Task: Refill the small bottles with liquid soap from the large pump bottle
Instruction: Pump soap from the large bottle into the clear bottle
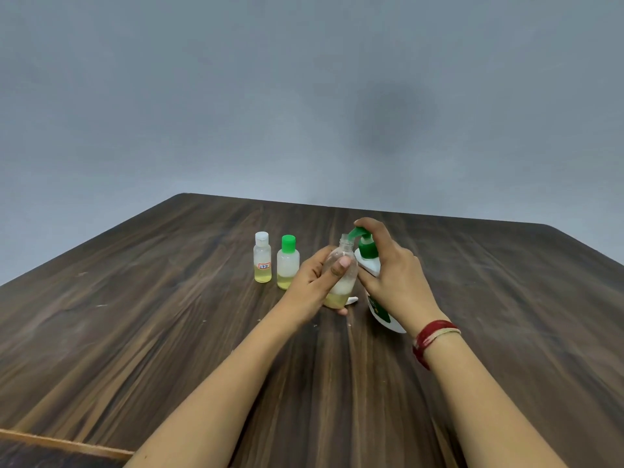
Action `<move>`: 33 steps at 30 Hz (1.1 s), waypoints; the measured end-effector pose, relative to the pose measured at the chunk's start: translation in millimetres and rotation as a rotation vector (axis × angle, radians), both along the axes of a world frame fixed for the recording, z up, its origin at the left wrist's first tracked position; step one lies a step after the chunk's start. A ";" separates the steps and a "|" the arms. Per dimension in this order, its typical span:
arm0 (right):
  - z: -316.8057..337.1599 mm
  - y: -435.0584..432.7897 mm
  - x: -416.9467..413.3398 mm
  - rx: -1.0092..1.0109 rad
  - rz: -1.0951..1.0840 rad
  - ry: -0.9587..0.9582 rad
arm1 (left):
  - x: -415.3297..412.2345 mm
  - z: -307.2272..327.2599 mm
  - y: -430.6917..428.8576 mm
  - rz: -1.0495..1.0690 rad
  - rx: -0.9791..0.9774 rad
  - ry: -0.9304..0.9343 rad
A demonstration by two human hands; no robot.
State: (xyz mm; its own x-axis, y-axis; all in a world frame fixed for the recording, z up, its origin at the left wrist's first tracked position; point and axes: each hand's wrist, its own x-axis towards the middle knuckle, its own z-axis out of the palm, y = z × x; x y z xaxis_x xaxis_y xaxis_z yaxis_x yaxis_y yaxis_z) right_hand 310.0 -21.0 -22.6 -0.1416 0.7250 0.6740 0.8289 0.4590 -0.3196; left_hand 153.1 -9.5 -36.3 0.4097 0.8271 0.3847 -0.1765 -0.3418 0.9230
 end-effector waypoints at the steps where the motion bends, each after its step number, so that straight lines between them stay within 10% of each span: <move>1: -0.1 0.6 0.4 -0.001 -0.002 0.003 | 0.1 0.6 -1.1 -0.003 0.002 0.008; 33: 1.2 -1.5 -1.1 0.000 -0.005 -0.040 | -0.4 0.3 1.6 0.007 -0.012 -0.027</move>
State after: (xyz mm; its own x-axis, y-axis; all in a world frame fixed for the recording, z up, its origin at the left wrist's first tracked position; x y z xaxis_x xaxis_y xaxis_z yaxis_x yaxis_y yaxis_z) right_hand 308.8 -22.5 -21.5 -0.1650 0.7257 0.6679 0.8435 0.4548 -0.2858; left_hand 152.8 -7.9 -36.0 0.3938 0.8344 0.3857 -0.1992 -0.3322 0.9219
